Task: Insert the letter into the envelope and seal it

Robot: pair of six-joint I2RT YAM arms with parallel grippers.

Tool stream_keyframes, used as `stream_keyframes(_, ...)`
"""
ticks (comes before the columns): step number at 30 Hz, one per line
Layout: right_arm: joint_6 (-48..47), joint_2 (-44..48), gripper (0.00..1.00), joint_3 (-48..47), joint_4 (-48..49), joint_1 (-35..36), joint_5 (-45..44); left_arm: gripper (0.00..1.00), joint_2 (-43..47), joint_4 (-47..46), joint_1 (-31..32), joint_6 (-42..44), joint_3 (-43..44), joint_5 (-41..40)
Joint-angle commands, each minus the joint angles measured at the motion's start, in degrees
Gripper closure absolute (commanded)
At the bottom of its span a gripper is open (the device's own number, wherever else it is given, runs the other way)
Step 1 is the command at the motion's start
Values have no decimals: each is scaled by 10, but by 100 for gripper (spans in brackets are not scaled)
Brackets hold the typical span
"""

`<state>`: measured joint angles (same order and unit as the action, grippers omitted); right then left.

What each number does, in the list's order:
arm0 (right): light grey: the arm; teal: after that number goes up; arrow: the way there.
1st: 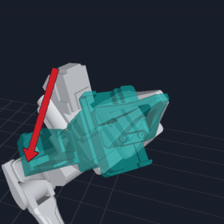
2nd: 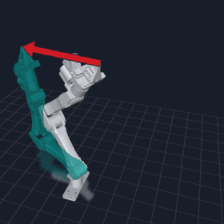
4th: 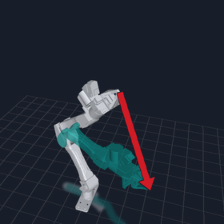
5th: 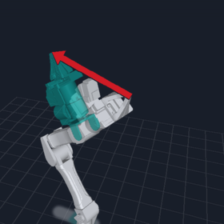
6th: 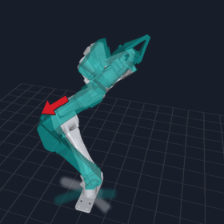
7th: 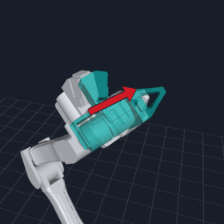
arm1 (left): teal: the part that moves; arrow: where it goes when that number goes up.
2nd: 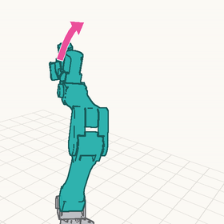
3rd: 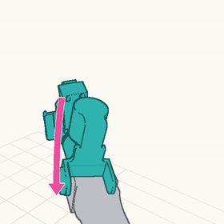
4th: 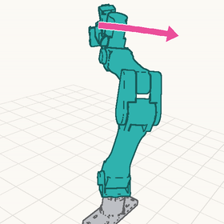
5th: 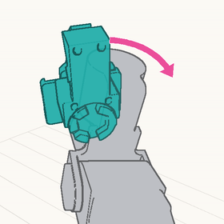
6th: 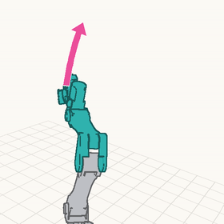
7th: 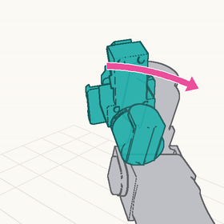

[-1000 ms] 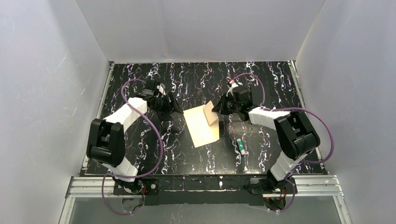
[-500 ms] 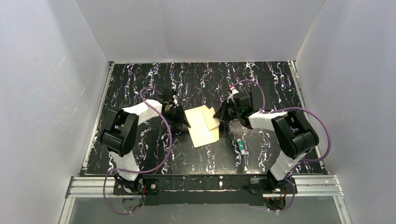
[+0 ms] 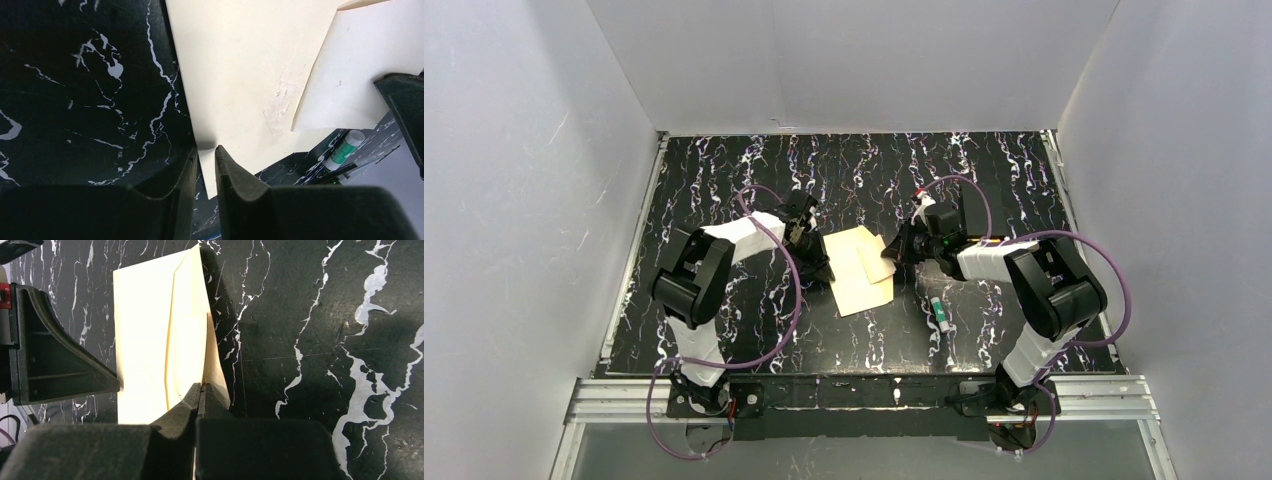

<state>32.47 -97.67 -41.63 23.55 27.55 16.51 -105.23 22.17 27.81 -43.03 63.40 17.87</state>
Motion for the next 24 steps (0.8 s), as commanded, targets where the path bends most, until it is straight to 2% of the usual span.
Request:
stream_keyframes(1, -21, -7, 99, 4, 23, 4, 10, 82, -28, 41, 4, 17, 12, -42)
stream_keyframes(16, 60, -29, 99, 2, 57, 36, 6, 88, -44, 21, 6, -23, 16, 12)
stream_keyframes(24, 75, -43, 99, -6, 51, 60, 1, 91, -52, 15, 6, -79, 13, 32)
